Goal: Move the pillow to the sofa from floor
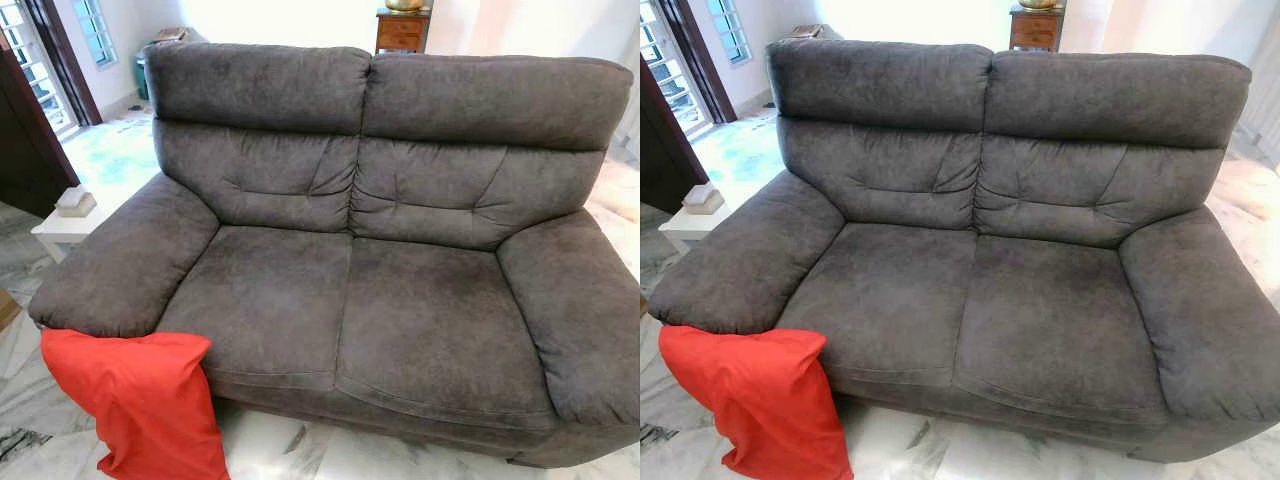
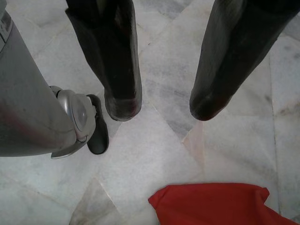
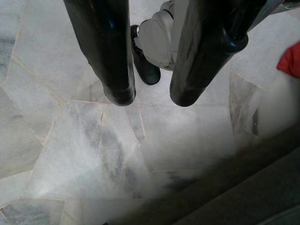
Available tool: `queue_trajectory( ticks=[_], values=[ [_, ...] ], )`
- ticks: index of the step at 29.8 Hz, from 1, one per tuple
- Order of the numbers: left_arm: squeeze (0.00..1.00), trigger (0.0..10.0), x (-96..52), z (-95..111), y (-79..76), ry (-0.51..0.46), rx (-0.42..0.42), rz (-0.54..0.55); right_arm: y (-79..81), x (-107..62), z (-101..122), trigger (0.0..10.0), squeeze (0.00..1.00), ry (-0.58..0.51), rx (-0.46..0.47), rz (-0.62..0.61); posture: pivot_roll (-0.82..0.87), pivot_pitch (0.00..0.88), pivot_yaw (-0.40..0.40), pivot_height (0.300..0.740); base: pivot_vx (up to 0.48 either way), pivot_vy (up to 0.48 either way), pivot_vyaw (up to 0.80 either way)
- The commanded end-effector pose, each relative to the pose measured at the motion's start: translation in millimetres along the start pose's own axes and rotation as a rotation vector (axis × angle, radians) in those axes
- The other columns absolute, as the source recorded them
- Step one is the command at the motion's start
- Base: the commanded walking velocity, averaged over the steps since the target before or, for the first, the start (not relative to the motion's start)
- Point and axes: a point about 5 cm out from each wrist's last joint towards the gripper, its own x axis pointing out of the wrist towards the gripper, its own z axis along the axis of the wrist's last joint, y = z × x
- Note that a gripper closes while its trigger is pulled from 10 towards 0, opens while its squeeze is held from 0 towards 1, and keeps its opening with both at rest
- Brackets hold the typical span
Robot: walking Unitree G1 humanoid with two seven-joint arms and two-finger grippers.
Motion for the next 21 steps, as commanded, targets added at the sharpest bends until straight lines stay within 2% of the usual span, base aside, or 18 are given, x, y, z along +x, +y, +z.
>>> queue_trajectory(
  ticks=[1, 11, 12, 13, 21],
  values=[
    [0.00, 10.0, -1.7, -7.5, 1.3, 0.029, -0.007, 0.003, -1.9, -1.0, -3.6, 10.0, 0.00, 0.019, -0.007, -0.008, 0.14, 0.016, 0.027, 0.740, 0.000, 0.000, 0.00],
    [0.00, 10.0, -1.7, -7.5, 1.3, 0.029, -0.007, 0.003, -1.9, -1.0, -3.6, 10.0, 0.00, 0.019, -0.007, -0.008, 0.14, 0.016, 0.027, 0.740, 0.000, 0.000, 0.00],
    [0.00, 10.0, -1.8, -7.5, 1.4, 0.030, -0.001, 0.001, -1.1, -0.7, -3.5, 10.0, 0.00, 0.022, -0.018, -0.012, 0.00, 0.000, 0.000, 0.740, 0.000, 0.000, 0.00],
    [0.00, 10.0, -1.0, -6.2, -1.4, 0.025, 0.002, -0.006, 4.5, -0.9, -4.6, 10.0, 0.00, 0.012, -0.025, 0.029, 0.15, 0.039, 0.032, 0.740, 0.000, 0.000, 0.00],
    [0.00, 10.0, 0.0, -1.5, -0.6, 0.004, -0.014, 0.007, 7.3, -1.3, -6.3, 10.0, 0.00, 0.011, -0.016, 0.048, 0.15, 0.049, 0.031, 0.740, 0.000, 0.000, 0.00]
  ],
)
